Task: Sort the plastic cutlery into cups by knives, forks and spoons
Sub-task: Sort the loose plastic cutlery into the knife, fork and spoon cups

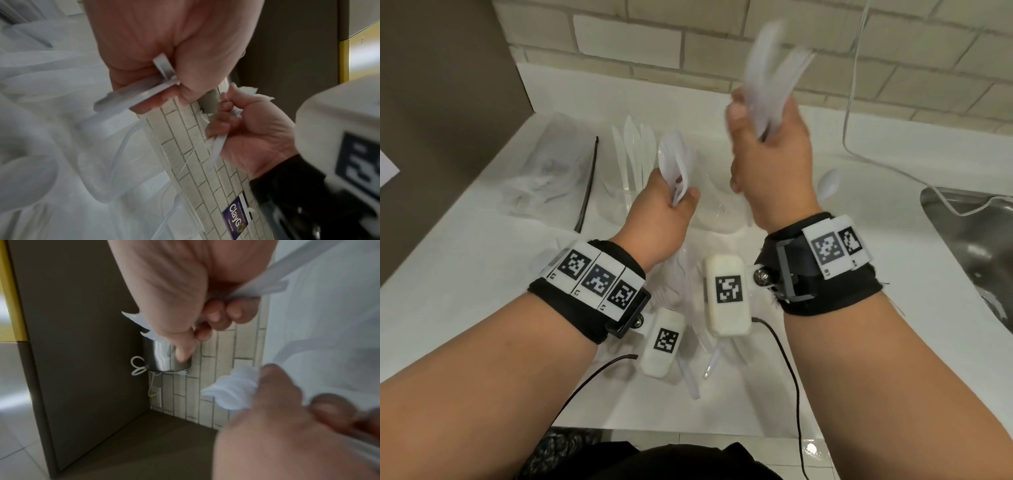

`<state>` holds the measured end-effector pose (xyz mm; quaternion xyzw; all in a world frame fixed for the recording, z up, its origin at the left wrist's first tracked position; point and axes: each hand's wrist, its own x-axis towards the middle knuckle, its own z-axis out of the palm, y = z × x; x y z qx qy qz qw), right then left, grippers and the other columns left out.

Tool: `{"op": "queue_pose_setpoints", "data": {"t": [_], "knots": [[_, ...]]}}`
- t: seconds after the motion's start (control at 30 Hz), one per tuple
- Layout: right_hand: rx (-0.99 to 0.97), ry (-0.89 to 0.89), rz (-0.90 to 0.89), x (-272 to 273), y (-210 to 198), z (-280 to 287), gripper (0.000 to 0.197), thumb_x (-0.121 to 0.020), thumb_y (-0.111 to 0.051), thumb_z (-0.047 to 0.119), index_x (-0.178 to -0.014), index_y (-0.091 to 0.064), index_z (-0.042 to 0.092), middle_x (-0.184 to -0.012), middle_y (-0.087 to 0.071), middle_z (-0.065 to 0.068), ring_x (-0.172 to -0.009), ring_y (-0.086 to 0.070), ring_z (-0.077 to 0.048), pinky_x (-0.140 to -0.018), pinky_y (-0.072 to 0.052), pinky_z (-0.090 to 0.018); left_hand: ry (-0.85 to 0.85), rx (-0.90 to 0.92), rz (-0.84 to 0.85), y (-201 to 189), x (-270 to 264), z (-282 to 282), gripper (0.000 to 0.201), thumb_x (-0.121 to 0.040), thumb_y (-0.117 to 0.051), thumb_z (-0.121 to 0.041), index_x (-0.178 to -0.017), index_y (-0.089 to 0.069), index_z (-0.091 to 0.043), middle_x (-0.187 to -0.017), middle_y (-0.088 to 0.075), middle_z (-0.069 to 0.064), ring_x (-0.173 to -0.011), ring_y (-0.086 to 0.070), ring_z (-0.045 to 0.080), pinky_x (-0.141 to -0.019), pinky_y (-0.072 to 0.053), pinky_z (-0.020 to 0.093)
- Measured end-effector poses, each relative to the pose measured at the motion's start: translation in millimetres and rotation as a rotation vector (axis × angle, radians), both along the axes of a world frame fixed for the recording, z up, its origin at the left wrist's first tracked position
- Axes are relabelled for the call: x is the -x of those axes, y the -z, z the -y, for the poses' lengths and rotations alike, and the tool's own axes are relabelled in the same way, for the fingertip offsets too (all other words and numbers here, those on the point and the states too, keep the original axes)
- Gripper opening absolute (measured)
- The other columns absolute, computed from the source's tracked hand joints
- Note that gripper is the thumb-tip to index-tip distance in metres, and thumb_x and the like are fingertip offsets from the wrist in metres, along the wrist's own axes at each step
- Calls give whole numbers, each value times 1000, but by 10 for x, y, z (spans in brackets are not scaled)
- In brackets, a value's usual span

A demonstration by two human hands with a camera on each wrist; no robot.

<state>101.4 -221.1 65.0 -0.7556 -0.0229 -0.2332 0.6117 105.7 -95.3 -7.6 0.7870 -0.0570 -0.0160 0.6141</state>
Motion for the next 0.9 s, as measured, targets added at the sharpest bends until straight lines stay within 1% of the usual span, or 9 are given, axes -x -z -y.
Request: {"op": "queue_pose_setpoints", "data": {"t": [0.17,0.27,0.33,0.47,0.57,0.67,0.73,0.83,0.9], "knots": [[-3,-189,-324,107,335,-71,43,-68,-86,30,-99,-66,9,-71,-63,-3,-45,-50,1,-42,-36,-12,-63,-85,62,-34,-25,24,35,-92,-57,-23,-119,-42,-8,-90,-58,-9,-75,-59,5,-62,-49,23],[-78,-176,-335,115,400,-119,22,-74,-82,22,-81,-68,8,-63,-64,2,-40,-51,1,-41,-35,-10,-23,-52,36,-76,19,49,44,-88,-59,-18,-126,-41,-7,-109,-65,-4,-97,-64,9,-83,-56,34],[-74,-141,-317,103,402,-136,14,-80,-77,20,-74,-67,12,-58,-63,7,-43,-53,0,-42,-36,-12,-8,-28,7,-94,46,55,47,-89,-59,-13,-129,-36,-4,-114,-62,-1,-101,-63,11,-85,-56,35],[19,-112,-285,50,444,-167,18,-87,-67,24,-94,-68,7,-82,-72,-4,-75,-69,-17,-68,-56,-35,9,-51,15,-82,36,58,40,-91,-56,-11,-127,-38,-8,-104,-61,0,-74,-59,6,-53,-47,17],[37,-10,-262,46,420,-206,38,-89,-63,29,-114,-61,1,-105,-70,-12,-99,-67,-25,-89,-54,-43,-8,-67,19,-74,38,71,45,-88,-60,-15,-129,-40,-13,-108,-63,-1,-91,-64,11,-65,-54,22],[98,79,-170,20,349,-193,22,-93,-58,24,-97,-61,3,-91,-69,-10,-89,-66,-25,-83,-54,-41,-20,-169,47,-55,65,96,52,-88,-63,-20,-132,-38,-12,-114,-62,4,-99,-63,17,-82,-55,35],[147,53,-176,27,297,-202,20,-94,-56,28,-88,-57,10,-82,-65,-5,-82,-64,-23,-81,-53,-42,-47,-242,77,-39,67,112,48,-90,-60,-18,-131,-37,-6,-106,-62,7,-88,-62,17,-69,-52,25],[195,1,-215,36,309,-241,42,-86,-64,42,-108,-60,5,-99,-70,-5,-94,-66,-21,-85,-54,-39,-40,-291,124,-51,83,135,45,-91,-58,-16,-129,-38,-4,-95,-59,-1,-76,-56,8,-57,-43,10],[234,19,-201,26,321,-239,43,-86,-65,38,-114,-60,5,-100,-70,-8,-95,-66,-23,-86,-53,-39,-31,-299,109,-70,103,136,46,-89,-61,-20,-124,-37,-4,-87,-55,-2,-71,-54,9,-56,-45,16]]}}
